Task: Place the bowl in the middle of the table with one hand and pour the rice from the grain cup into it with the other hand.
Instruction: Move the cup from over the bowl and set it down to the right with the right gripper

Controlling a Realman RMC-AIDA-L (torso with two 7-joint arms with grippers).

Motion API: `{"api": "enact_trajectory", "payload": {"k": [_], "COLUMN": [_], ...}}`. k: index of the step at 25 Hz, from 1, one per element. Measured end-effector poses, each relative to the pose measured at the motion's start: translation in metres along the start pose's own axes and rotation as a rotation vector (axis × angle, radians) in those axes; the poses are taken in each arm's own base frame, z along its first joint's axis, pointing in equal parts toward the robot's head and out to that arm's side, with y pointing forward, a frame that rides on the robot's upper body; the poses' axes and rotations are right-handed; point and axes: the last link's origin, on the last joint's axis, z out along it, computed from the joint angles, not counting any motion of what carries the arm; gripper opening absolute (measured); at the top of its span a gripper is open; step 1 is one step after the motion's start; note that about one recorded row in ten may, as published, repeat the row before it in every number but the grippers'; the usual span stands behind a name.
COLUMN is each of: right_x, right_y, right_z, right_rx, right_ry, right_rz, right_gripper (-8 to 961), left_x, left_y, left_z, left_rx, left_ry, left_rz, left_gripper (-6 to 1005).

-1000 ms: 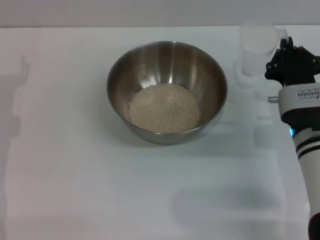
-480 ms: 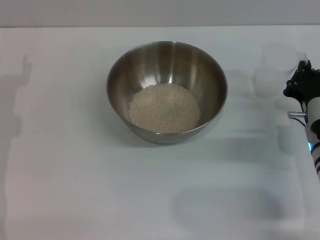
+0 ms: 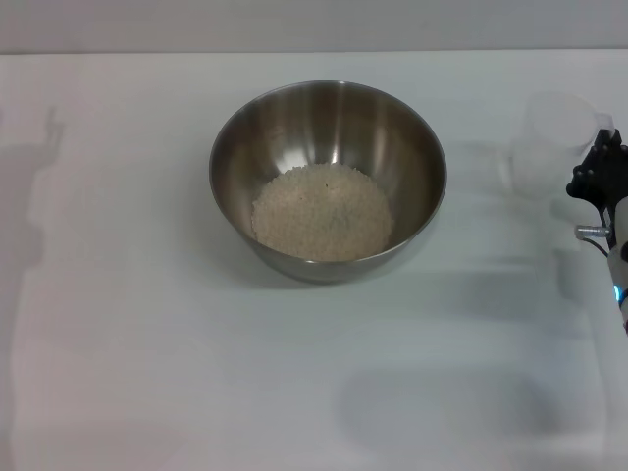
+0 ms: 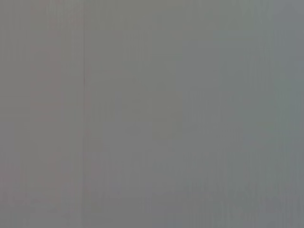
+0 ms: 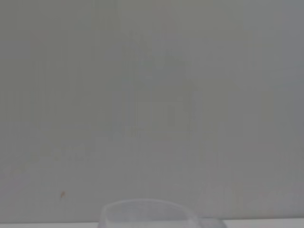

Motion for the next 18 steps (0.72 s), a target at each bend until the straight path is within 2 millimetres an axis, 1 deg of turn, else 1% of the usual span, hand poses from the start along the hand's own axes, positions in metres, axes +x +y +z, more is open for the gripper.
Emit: {"api": "enact_trajectory", "payload": {"k": [5, 10, 18], "right_x": [0.0017, 0.0032, 0.0067], "right_y": [-0.002, -0.0009, -0.0048], "right_z": [-0.0012, -0.0009, 0.0004], "right_rx": [-0.003, -0.012, -0.01], "right_ry": [0.001, 0.011, 0.029], "right_rz": [0.03, 0.027, 0.01], "right_gripper": [0, -1, 3], "left_x": [0.0004, 0.0009, 0.0017], "left_y": [0.0003, 0.0004, 0.0003], "left_z": [0.0004, 0.0006, 0.0012], "left_rx": [-0.001, -0.001, -0.002], "left_ry": [0.002, 0.004, 0.008], "left_rz": [0.0, -0.001, 0.001], "left_gripper": [700, 700, 700]}}
